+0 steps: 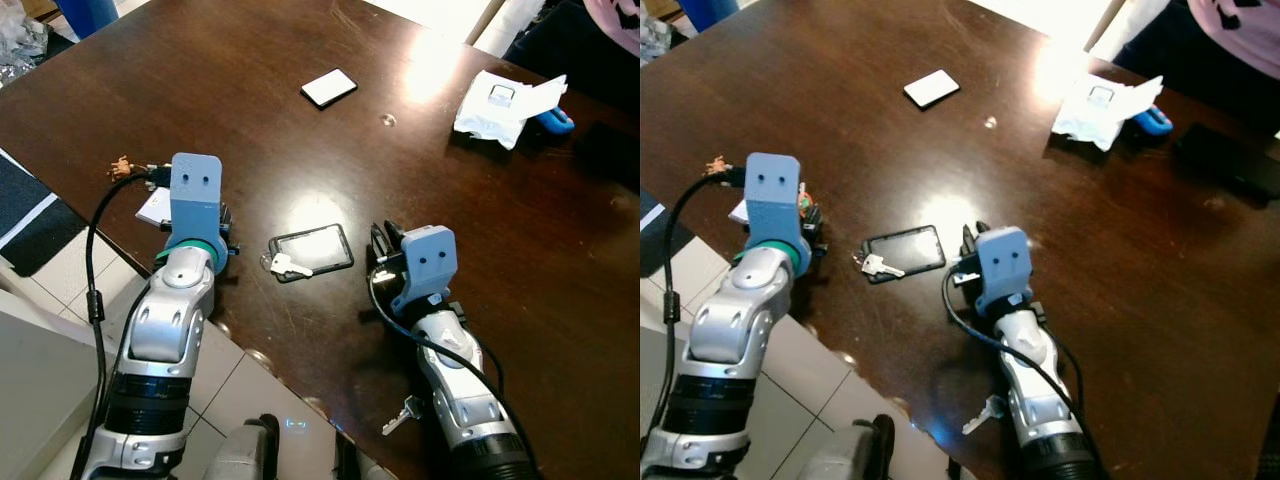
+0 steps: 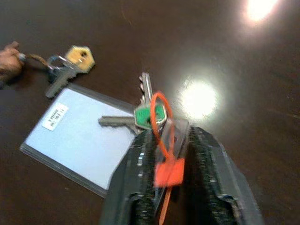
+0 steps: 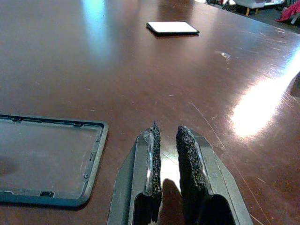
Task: Hang keys on a hook
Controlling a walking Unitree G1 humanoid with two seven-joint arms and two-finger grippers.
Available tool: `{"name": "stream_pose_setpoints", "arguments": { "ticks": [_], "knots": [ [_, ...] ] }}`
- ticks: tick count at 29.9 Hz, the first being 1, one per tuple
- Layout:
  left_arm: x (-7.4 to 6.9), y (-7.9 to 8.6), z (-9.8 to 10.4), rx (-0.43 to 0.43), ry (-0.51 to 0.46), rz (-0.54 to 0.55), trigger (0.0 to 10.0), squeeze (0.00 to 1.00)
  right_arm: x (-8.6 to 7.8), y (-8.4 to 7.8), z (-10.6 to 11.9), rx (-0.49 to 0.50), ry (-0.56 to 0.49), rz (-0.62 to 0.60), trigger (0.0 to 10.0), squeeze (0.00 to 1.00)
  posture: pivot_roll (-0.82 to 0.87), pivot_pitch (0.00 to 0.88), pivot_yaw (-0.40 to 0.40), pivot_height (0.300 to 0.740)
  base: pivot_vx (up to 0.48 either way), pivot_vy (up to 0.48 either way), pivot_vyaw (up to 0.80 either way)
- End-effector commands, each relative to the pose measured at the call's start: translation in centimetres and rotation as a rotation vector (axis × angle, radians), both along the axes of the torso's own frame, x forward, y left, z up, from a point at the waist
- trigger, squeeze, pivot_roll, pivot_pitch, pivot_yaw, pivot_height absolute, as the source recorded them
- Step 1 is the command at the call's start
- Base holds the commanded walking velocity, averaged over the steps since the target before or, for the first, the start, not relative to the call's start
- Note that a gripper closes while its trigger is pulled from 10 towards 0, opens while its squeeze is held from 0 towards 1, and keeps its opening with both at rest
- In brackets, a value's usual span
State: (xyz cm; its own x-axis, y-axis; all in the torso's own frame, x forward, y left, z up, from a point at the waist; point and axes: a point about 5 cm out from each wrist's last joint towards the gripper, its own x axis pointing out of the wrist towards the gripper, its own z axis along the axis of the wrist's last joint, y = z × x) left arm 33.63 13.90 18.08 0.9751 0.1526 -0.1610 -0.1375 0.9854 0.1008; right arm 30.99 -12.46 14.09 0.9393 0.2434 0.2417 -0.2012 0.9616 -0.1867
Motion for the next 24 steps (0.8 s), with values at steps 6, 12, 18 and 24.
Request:
{"name": "stream_pose_setpoints", "arguments": {
  "ticks": [6, 12, 18, 24],
  "knots": [
    [-0.1, -0.6, -1.7, 0.036, 0.048, -0.005, 3.5, 0.0, -0.4, -0.2, -0.8, -0.001, 0.028, -0.01, 10.0, 0.0, 0.04, 0.257, 0.122, 0.74, 0.0, 0.0, 0.0],
    [-0.1, -0.6, -2.4, 0.06, 0.062, 0.005, 3.1, 0.0, -0.4, -0.2, -0.8, -0.002, 0.029, -0.011, 10.0, 0.0, 0.04, 0.257, 0.122, 0.74, 0.0, 0.0, 0.0],
    [-0.1, -0.4, -2.8, 0.082, 0.054, 0.025, 0.0, 0.0, -0.4, -0.2, -0.8, -0.003, 0.028, -0.01, 10.0, 0.0, 0.04, 0.258, 0.119, 0.74, 0.0, 0.0, 0.0],
    [-0.6, 0.8, 1.8, -0.058, -0.178, 0.032, 0.0, 0.0, 0.1, -0.2, -0.3, 0.004, 0.01, -0.017, 10.0, 0.0, 0.04, 0.223, 0.116, 0.74, 0.0, 0.0, 0.0]
  ]
}}
